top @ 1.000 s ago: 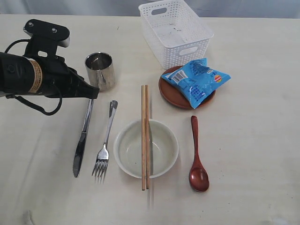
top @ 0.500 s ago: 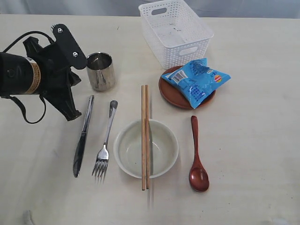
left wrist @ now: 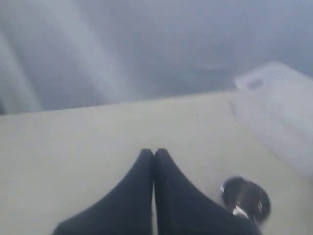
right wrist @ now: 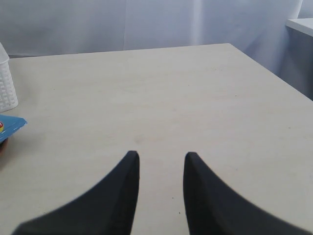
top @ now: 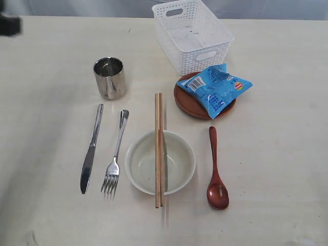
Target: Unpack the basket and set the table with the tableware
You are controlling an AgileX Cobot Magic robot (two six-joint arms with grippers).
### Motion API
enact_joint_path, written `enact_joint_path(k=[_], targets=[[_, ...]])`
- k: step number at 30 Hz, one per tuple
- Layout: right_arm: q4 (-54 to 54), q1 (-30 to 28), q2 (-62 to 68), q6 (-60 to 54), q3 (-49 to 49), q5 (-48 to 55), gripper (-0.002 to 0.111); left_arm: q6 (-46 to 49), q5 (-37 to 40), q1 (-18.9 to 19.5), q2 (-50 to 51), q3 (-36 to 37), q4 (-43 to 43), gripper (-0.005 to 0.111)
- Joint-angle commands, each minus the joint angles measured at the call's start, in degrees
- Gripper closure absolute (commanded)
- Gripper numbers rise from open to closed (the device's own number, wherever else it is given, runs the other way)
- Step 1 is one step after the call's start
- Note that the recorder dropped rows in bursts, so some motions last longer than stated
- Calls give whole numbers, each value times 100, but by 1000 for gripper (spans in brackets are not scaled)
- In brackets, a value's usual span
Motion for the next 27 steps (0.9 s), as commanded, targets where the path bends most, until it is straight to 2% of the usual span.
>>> enact_joint_path(k=[1,4,7,13,15,16,17,18,21,22,27], targets=[[-45,-35,-16,5,7,-2,78,-416,174,1022,-1424,583,-741,107],[-45,-35,-16,5,7,-2,78,-416,425,1446,-2321,1079,-807,107],[-45,-35,-16,5,7,-2,78,-474,763,1670,-3187,1503,-844,107],[-45,-35,-16,5,7,-2,78,-461,747,1682,-3992,2013,-860,107],[-45,-35,-16,5,7,-2,78,128,759,1682,-4194,2223,-1151,107],[-45,-35,-16,5,7,-2,78,990,747,1682,-4325,2328,-1834,107],[-45,-35,-16,5,7,-2,78,1515,747,1682,-4398,2386,-2170,107],[-45,-35,-16,5,7,-2,78,2491,747,1682,-4519,2452,-2977,107],[-45,-35,-16,5,7,-2,78,4325,618,1682,-4690,2558,-4530,107],[-45,-35,-16,5,7,-2,78,4688,562,1682,-4748,2668,-4853,107],[-45,-35,-16,5,7,-2,78,4691,368,1682,-4900,3066,-5121,107]])
